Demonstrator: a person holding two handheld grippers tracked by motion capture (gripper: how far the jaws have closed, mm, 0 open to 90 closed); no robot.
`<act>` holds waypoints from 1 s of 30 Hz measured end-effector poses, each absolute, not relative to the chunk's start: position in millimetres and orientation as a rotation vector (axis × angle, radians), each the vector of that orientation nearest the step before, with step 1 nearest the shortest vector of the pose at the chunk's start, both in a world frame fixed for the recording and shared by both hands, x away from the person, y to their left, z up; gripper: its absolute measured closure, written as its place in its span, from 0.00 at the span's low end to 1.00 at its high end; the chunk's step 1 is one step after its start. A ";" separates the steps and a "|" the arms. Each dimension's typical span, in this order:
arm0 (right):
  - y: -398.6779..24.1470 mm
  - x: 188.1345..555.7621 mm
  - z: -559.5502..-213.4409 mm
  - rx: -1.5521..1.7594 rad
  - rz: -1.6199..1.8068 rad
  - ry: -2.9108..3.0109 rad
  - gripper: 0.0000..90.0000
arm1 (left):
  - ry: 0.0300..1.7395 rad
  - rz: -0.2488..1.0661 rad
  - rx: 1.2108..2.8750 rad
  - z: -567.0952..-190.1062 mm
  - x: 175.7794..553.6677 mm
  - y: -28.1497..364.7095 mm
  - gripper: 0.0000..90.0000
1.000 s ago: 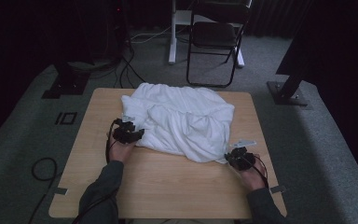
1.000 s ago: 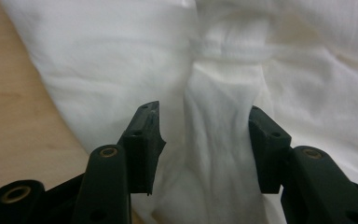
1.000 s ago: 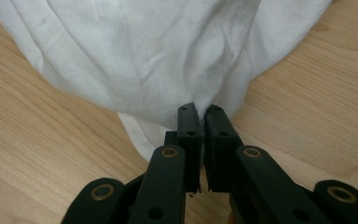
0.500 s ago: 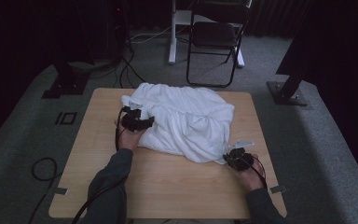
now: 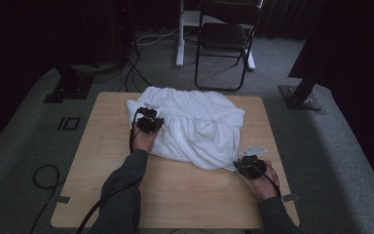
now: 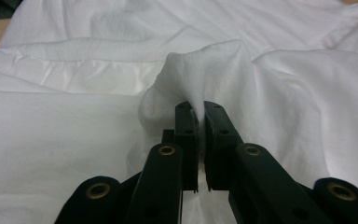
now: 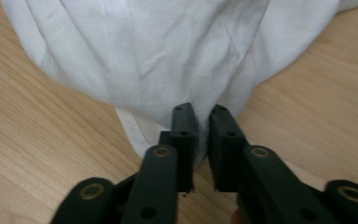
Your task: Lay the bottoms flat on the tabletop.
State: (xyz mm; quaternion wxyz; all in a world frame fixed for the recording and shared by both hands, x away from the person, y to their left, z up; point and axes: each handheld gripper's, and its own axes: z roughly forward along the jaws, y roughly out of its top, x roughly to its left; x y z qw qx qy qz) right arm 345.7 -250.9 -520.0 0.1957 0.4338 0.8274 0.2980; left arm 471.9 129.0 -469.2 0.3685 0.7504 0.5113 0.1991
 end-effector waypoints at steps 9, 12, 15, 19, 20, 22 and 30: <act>-259.6 346.5 -491.3 1.195 0.989 2.209 0.51 | 1.221 0.527 1.902 -452.4 431.1 146.2 0.95; -253.9 355.9 -483.9 1.202 1.036 2.187 0.44 | 1.211 0.520 1.883 -450.5 420.1 151.0 0.95; -247.3 370.3 -480.9 1.242 1.101 2.166 0.38 | 1.204 0.511 1.882 -451.3 410.8 155.6 0.95; -239.2 392.7 -484.2 1.282 1.176 2.167 0.32 | 1.214 0.477 1.862 -455.8 399.8 161.9 0.95; -237.5 397.8 -485.6 1.291 1.183 2.173 0.32 | 1.213 0.474 1.866 -457.6 397.2 162.7 0.95; -234.3 405.4 -488.4 1.294 1.198 2.191 0.39 | 1.214 0.464 1.870 -461.2 392.0 164.4 0.95; -227.4 383.9 -489.0 1.226 1.066 2.288 0.95 | 1.241 0.426 1.852 -471.4 367.8 181.5 0.95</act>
